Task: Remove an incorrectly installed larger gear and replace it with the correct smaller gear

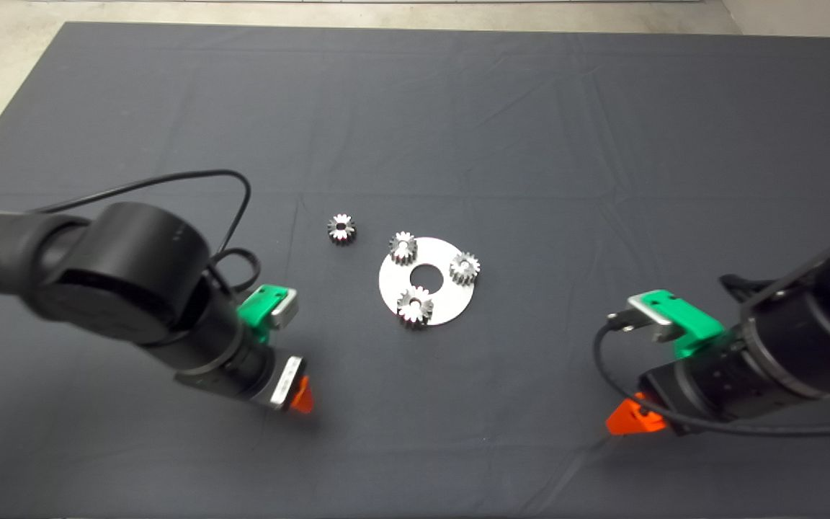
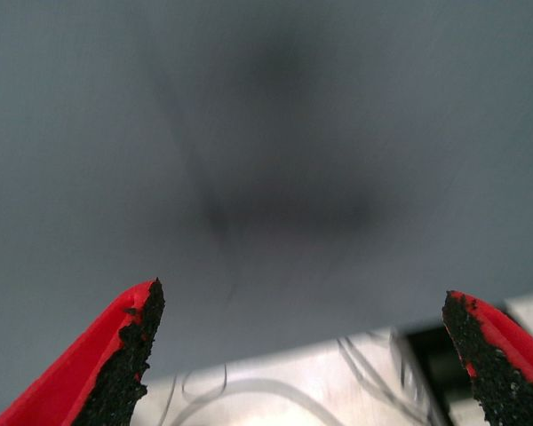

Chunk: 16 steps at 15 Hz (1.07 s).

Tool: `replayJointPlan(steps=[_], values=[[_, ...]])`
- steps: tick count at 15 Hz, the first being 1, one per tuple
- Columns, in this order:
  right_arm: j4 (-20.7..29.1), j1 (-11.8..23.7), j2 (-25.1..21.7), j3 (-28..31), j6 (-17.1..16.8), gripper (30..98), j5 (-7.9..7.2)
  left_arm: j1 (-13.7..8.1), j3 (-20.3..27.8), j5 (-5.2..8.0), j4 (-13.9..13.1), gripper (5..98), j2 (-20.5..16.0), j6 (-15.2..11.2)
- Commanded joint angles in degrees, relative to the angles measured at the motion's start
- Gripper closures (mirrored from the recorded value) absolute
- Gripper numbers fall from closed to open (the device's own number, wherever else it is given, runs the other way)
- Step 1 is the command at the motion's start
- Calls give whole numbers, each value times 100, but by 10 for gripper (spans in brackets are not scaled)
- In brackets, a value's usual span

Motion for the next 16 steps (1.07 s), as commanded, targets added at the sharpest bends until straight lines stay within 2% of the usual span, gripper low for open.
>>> replayJointPlan(steps=[1, 3, 5, 7, 9, 11, 13, 16], values=[[101, 137, -603, 272, -516, 308, -428, -161, -517, 320, 299, 242, 587, -182], [110, 137, -757, 245, -678, 308, -428, -311, -828, 285, 299, 242, 945, -317], [110, 137, -765, 201, -766, 308, -437, -412, -1083, 236, 299, 242, 1231, -343], [110, 137, -757, 151, -766, 308, -430, -441, -1399, 137, 299, 242, 1455, -479], [110, 137, -765, 131, -775, 308, -437, -451, -1746, 65, 308, 242, 1834, -519], [110, 137, -774, 123, -836, 308, -437, -548, -1996, 65, 308, 274, 2273, -510], [110, 137, -809, 131, -845, 308, -437, -557, -2163, 65, 317, 277, 2553, -492], [110, 137, -906, 149, -845, 308, -437, -557, -2383, 91, 528, 327, 2870, -484]])
